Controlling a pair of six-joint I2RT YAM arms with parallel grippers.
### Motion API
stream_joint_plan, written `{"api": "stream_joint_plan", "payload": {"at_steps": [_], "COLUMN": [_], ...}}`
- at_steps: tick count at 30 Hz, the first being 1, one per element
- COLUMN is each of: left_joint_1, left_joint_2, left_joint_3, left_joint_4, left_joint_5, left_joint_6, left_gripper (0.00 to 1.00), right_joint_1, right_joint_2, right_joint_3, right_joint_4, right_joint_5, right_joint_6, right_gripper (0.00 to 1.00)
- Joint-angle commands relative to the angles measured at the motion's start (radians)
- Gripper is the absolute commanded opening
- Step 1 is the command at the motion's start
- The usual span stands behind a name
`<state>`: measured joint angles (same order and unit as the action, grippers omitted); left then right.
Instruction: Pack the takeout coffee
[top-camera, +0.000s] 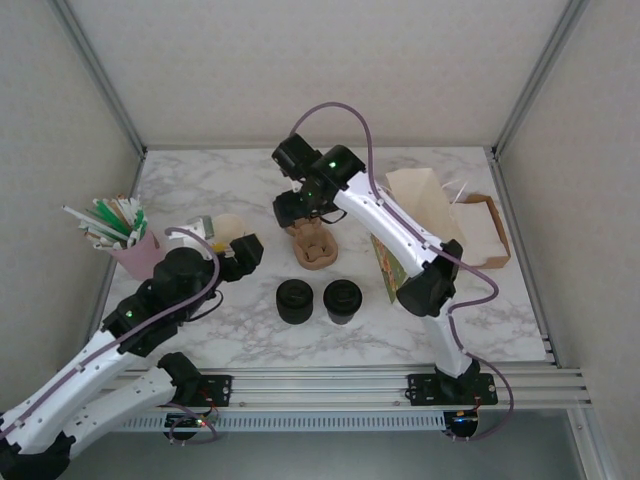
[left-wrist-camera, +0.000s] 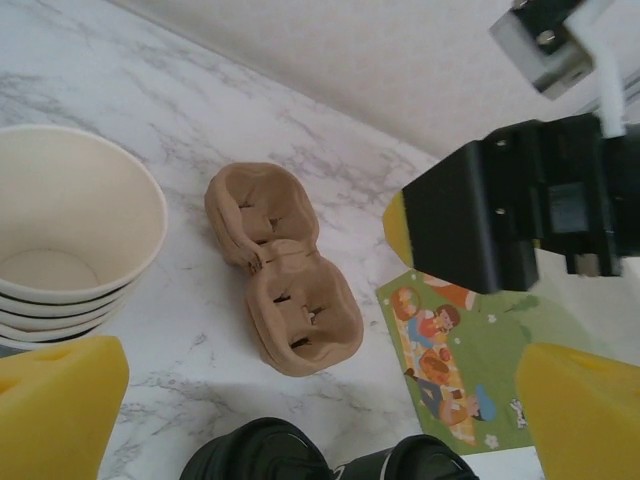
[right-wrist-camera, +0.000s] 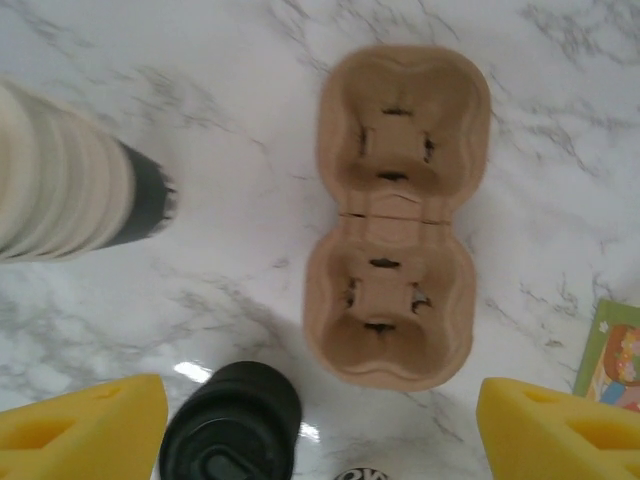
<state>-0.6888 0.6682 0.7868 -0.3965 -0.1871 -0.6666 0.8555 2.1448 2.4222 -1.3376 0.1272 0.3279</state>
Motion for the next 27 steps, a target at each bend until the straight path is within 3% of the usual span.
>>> {"api": "stream_joint_plan", "payload": {"at_steps": [1,5,11,14,27], "left_joint_1": [0.040,0.143,0.299,0.356,0.414], "left_joint_2": [0.043,0.128,0.219,0.261,0.381], "left_joint_3": [-0.010,-0.013,0.015,0.026,0.092], "left_joint_4": [0.078,0.133,0.187,0.205,0.215], "left_joint_5": [0.066,0.240,0.461,0.535,0.581], "left_joint_6": [0.025,0.022,0.027,0.030,0.069], "left_gripper": [0.97,0.89,0.67,0.60,0.52], "right_joint_1": [-0.023,-0.058,-0.081,-0.084,-0.103], "right_joint_2": [0.021,0.096,0.184,0.226,0.322], "right_joint_3": [-0.020,0.002,0.033,0.056,0.097], "right_joint_4": [0.011,0.008,0.014,0.011,0.028], "right_joint_5": [-0.040,-0.067,-0.097,-0.106,-0.106], "right_joint_6": [-0.010,-0.010,-0.019,-0.025,-0.048], "right_gripper": [0.78,0.67,0.52,0.51,0.50]}}
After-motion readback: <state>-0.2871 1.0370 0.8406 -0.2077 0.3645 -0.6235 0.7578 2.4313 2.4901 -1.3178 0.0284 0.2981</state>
